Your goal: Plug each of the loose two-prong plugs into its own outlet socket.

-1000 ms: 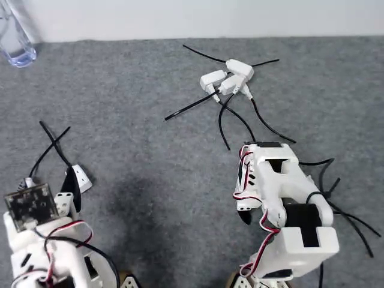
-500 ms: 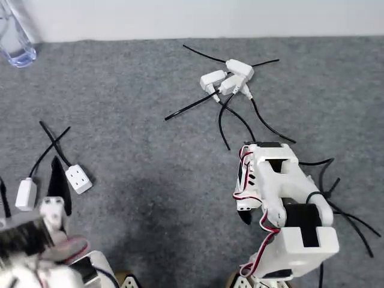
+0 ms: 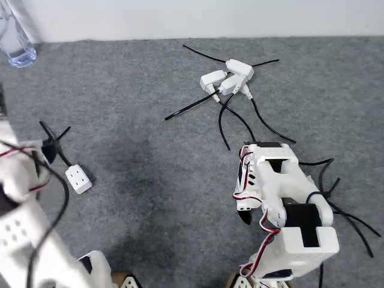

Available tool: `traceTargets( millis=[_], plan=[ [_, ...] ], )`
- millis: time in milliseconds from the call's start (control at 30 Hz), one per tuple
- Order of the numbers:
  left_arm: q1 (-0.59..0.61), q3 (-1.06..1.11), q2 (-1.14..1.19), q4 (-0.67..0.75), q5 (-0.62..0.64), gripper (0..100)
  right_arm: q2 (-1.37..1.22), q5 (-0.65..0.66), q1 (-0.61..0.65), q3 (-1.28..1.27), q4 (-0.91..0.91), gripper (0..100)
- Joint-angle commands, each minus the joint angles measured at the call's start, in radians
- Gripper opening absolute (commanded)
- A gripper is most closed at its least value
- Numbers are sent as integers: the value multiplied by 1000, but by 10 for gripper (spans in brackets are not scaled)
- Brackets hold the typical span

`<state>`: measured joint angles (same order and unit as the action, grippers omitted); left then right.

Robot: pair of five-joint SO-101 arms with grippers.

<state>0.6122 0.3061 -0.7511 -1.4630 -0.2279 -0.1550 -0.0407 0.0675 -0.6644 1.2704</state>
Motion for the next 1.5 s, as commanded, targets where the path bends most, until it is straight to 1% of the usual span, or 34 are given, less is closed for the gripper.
traceTargets(
  millis=[0, 200, 333, 400, 533, 600, 700, 767, 867, 933, 1033, 1100, 1200, 1300, 1400, 1467],
  plan=[
    [-5, -41, 189, -69, -109, 297, -19, 17, 7, -14, -76, 278],
    [20, -39, 411, -77, -287, 297, -19, 17, 7, -14, -76, 279],
    [25, -38, 529, -46, -296, 297, -19, 17, 7, -14, -76, 279],
    [23, -38, 571, -2, -249, 297, -19, 17, 7, -14, -76, 279],
    [15, -35, 600, 104, -83, 297, -19, 17, 8, -14, -76, 279],
    [-15, -15, 605, 146, -17, 297, -19, 18, 8, -14, -76, 279],
    [-64, 70, 603, 242, 83, 297, -19, 18, 8, -12, -76, 279],
    [-95, 153, 603, 330, 124, 297, -16, 18, 8, -12, -76, 279],
    [-126, 263, 603, 463, 140, 297, -15, 18, 8, -12, -76, 279],
    [-129, 303, 597, 508, 140, 297, -15, 18, 8, -12, -76, 278],
    [-126, 318, 598, 509, 141, 297, -15, 18, 8, -12, -76, 278],
    [-123, 320, 601, 483, 141, 297, -15, 18, 8, -12, -76, 278],
    [-81, 312, 594, 445, 137, 297, -15, 18, 8, -12, -76, 278],
    [-29, 332, 603, 443, 137, 297, -15, 18, 8, -12, -76, 278],
    [-17, 387, 595, 448, 141, 297, -15, 18, 8, -12, -76, 278],
    [-15, 398, 597, 446, 172, 297, -15, 18, 8, -12, -76, 278]
  ],
)
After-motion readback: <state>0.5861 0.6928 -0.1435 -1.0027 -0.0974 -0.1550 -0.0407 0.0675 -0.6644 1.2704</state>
